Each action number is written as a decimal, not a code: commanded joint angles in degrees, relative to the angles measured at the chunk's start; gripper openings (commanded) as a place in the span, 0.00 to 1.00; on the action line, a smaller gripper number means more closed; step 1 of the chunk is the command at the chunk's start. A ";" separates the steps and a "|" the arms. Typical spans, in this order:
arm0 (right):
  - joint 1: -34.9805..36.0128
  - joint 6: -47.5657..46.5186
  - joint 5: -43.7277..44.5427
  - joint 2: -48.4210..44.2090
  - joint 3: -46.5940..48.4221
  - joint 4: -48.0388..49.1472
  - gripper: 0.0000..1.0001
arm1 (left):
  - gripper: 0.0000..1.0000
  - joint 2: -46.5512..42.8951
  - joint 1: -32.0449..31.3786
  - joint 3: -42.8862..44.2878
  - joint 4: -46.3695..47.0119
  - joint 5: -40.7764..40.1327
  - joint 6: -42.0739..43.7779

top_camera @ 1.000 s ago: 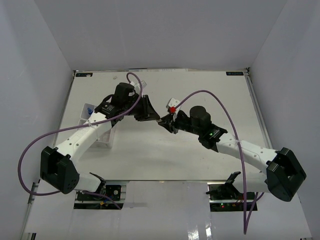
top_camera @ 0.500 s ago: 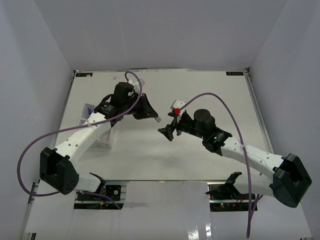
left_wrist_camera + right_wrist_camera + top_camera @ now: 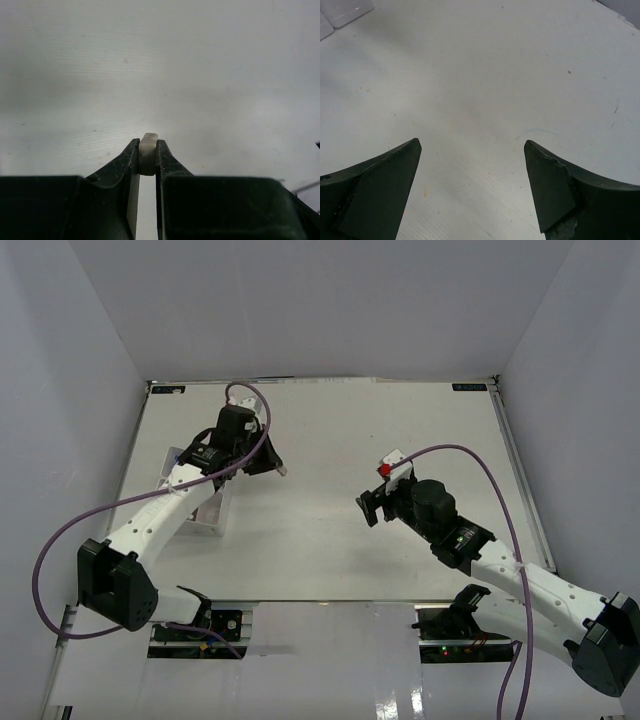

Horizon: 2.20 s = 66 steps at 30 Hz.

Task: Sort the stationery into containers
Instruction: Place the stationery in the storage box, then reset both arms

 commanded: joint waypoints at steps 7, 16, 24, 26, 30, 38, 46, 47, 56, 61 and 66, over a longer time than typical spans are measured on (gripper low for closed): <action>-0.19 3.09 3.39 -1.72 -0.96 -3.58 0.90 | 0.00 -4.13 13.28 -2.86 -1.91 -16.72 6.51; -0.10 3.26 3.20 -2.86 -2.01 -3.75 0.90 | 0.02 1.40 16.98 -3.91 2.22 -22.79 10.56; -0.10 3.00 3.20 -7.60 -2.81 -3.93 0.90 | 0.23 6.51 18.57 -5.58 4.51 -22.36 11.18; -0.10 2.91 3.73 -9.88 -3.33 -3.93 0.90 | 0.29 6.33 18.57 -5.67 4.60 -21.57 10.65; -0.10 3.17 5.13 -12.79 -3.42 -5.42 0.90 | 0.39 5.19 18.57 -5.41 4.25 -20.25 10.56; -0.19 3.53 6.36 -17.45 -2.46 -9.64 0.90 | 0.62 -0.51 18.66 -4.18 1.18 -18.14 10.39; -0.10 3.62 12.77 -23.85 3.42 -18.86 0.90 | 0.80 -12.02 18.57 1.61 -8.04 -14.18 8.72; -0.19 3.62 13.48 -24.56 3.87 -19.65 0.90 | 0.85 -13.86 18.57 2.15 -9.45 -14.09 8.02; -0.19 3.27 19.55 -35.02 7.82 -28.71 0.90 | 0.98 -36.89 18.66 6.97 -24.73 -14.36 5.99; -0.10 1.77 22.36 -40.73 8.35 -32.40 0.90 | 0.98 -46.64 17.34 7.34 -32.03 -15.15 4.76; -0.10 2.65 24.47 -46.71 7.65 -32.32 0.90 | 0.98 -52.64 16.73 6.46 -36.08 -15.68 4.85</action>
